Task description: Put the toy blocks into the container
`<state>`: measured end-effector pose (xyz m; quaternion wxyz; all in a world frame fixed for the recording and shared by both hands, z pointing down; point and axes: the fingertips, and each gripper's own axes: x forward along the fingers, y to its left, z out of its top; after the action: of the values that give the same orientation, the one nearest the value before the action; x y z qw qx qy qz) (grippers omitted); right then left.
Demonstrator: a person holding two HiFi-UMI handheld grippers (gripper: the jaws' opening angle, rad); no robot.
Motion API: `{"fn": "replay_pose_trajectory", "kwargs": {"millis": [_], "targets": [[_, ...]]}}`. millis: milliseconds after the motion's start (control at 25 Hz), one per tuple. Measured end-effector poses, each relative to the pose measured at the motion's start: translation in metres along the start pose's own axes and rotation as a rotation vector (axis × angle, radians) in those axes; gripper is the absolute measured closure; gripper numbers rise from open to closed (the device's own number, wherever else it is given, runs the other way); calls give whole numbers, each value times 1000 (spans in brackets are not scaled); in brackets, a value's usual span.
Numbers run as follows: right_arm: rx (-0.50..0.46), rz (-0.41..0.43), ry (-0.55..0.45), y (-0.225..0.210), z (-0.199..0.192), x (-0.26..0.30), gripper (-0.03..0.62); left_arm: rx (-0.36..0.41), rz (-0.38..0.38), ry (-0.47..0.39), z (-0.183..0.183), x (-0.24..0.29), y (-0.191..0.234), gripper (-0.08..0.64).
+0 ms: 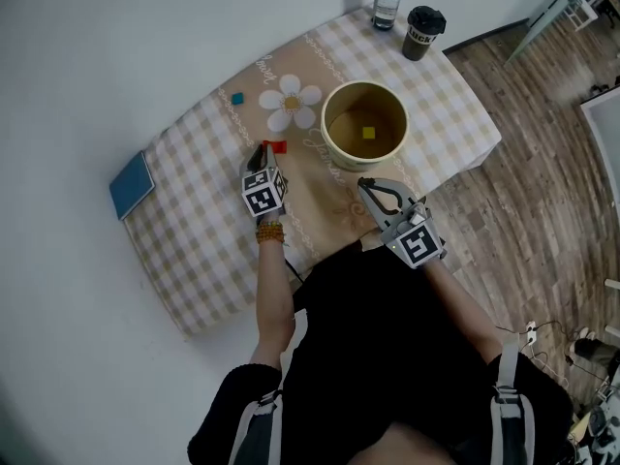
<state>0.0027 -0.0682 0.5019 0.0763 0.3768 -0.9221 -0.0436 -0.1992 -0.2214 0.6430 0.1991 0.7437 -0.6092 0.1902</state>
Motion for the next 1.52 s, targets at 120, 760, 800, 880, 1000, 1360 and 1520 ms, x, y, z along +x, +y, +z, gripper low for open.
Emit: {"fn": "replay_pose_trajectory", "kwargs": {"millis": [120, 760, 800, 880, 1000, 1360, 1520], "targets": [[-7, 17, -7, 4, 2, 5, 594, -15, -15, -30, 1, -20, -1, 505], [14, 75, 6, 24, -9, 20, 594, 127, -152, -323, 34, -131, -86, 505], [15, 74, 11, 23, -10, 19, 594, 128, -154, -332, 37, -133, -88, 505], [14, 69, 15, 22, -10, 17, 594, 132, -158, -351, 45, -139, -91, 505], [15, 57, 6, 20, -10, 14, 594, 137, -175, -396, 65, -149, -98, 506], [29, 14, -7, 6, -6, 6, 594, 171, -280, -568, 168, -167, -145, 508], [28, -40, -31, -12, 1, -5, 594, 187, -340, -587, 190, -155, -173, 508]]}}
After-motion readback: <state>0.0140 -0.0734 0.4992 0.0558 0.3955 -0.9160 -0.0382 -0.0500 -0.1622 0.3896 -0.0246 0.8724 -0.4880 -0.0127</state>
